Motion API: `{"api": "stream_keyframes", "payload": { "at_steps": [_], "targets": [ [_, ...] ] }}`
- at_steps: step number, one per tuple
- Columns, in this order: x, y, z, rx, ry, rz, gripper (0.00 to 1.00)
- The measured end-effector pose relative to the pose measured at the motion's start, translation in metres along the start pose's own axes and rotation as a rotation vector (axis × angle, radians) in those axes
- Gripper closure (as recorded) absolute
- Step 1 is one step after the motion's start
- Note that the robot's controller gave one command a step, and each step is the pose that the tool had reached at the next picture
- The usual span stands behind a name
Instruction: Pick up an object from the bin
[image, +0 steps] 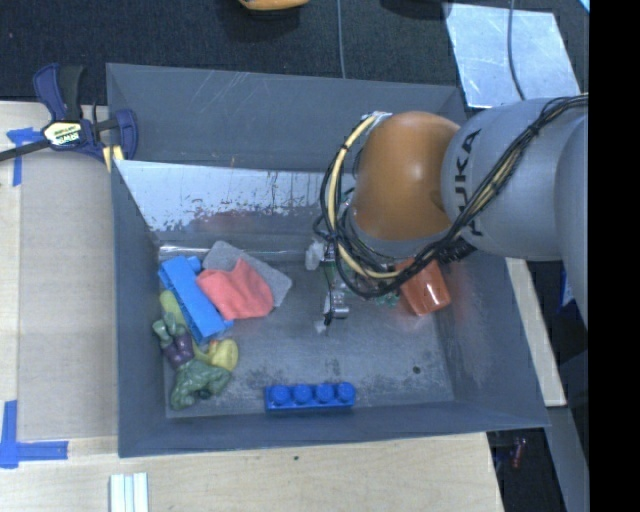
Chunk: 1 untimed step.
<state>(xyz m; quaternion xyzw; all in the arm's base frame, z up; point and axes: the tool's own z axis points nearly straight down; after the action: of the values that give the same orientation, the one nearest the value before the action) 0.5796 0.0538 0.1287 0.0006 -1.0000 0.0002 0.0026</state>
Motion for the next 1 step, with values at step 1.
{"api": "stream_keyframes", "payload": {
  "at_steps": [1],
  "targets": [
    [-0.0021, 0.0000, -0.0048, -0.001, -0.009, 0.001, 0.00]
  ]
}}
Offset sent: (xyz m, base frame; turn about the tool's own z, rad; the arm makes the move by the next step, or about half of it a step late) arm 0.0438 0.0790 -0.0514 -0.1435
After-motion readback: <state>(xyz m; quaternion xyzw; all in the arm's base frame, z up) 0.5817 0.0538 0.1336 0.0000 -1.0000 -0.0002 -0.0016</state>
